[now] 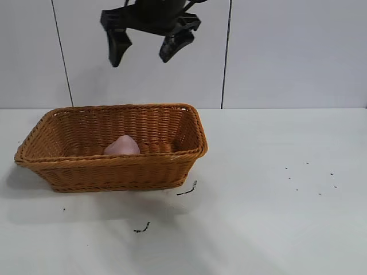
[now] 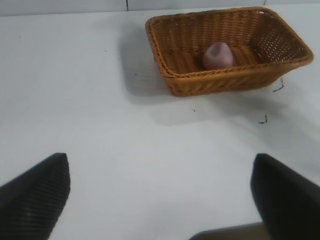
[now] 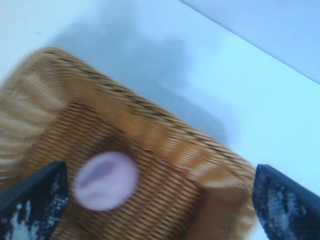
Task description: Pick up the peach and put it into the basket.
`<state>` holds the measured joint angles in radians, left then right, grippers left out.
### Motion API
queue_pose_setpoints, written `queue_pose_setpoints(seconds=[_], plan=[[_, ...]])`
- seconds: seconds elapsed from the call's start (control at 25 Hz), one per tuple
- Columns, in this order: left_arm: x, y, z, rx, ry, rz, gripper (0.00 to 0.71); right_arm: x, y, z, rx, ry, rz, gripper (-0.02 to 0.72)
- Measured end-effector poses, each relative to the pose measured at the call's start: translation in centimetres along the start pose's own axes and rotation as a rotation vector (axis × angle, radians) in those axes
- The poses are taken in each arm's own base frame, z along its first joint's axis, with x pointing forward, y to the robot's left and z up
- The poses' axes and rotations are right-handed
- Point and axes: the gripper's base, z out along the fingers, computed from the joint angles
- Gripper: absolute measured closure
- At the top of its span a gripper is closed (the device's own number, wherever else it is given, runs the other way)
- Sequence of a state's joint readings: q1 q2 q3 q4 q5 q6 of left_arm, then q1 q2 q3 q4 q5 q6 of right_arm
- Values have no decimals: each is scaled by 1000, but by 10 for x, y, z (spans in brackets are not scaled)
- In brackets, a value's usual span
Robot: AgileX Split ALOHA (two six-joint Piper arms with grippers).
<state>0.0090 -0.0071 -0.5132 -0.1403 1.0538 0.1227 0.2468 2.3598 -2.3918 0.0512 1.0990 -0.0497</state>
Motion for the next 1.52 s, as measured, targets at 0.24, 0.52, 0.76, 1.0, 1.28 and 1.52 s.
queue_pose_setpoints(seconds=[0.24, 0.52, 0.76, 1.0, 1.28, 1.52], plan=[[0, 0, 0, 0, 0, 0, 16, 11, -91, -8, 89, 27, 150, 8], [0, 0, 0, 0, 0, 0, 16, 21, -108, -32, 107, 85, 189, 8], [0, 0, 0, 0, 0, 0, 16, 24, -99, -84, 114, 57, 185, 8], [0, 0, 0, 0, 0, 0, 16, 58, -78, -164, 114, 51, 192, 8], [0, 0, 0, 0, 0, 0, 16, 156, -43, -244, 109, 80, 195, 8], [0, 0, 0, 0, 0, 0, 16, 262, -14, -280, 106, 72, 200, 8]])
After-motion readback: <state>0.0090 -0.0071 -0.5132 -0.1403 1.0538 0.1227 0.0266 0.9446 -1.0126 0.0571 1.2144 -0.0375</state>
